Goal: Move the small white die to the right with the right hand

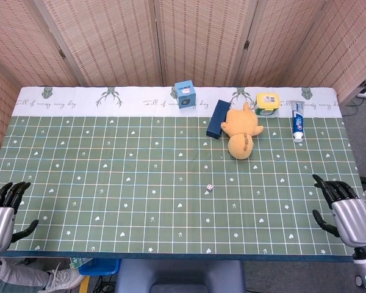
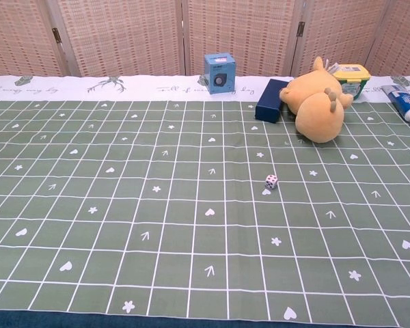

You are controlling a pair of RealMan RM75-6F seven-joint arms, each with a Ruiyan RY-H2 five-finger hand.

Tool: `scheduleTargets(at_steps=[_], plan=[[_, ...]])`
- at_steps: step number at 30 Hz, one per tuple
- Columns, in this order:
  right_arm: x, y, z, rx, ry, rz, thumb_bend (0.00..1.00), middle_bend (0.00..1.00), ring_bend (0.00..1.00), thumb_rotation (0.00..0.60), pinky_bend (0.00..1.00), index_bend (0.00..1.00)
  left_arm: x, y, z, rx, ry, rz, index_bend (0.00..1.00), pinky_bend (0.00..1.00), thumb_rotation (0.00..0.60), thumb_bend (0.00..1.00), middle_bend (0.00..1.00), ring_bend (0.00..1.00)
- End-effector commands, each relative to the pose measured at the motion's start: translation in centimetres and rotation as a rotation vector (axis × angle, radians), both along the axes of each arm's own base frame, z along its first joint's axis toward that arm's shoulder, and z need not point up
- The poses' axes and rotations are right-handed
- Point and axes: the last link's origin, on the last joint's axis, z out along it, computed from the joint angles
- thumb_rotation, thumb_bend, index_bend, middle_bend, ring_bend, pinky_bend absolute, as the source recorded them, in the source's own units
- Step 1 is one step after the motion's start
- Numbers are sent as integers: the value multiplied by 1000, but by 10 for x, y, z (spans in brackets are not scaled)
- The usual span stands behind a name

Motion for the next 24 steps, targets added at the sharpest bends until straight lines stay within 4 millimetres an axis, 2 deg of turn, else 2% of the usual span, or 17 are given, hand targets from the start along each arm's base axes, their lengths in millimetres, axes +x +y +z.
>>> scheduleTargets(at_steps=[1,5,7,8,9,11,14,17,24], plan=[[16,-22,-14,64,7,61,299,359,327,600,300,0,1,-1,0,-1,-5,-5,143,163,600,236,156,104],[38,-54,-39,155,7,118,299,436,427,600,370,13,1,-4,0,2,-8,-7,144,163,600,236,156,103],[49,-67,-52,189,10,143,299,497,512,600,426,23,-1,-6,1,4,-8,-2,144,163,600,236,156,103],[55,-74,-62,213,10,159,299,566,588,600,489,45,-2,-7,2,5,-8,5,144,163,600,236,156,103],[60,-79,-69,237,14,164,298,674,693,600,584,84,-3,-8,3,7,-9,11,145,163,600,236,156,103],[70,-91,-87,298,24,173,299,819,824,600,727,142,-4,-10,3,8,-8,20,145,163,600,236,156,104],[82,-107,-113,378,51,175,300,919,934,600,840,247,-6,-12,4,9,-8,27,145,163,600,236,156,104],[94,-120,-138,453,72,171,299,974,993,600,891,277,-8,-14,4,13,-10,33,145,163,600,236,156,104],[115,-147,-178,510,90,168,299,1000,1000,600,932,321,-14,-18,7,18,-7,57,152,163,600,236,156,103]])
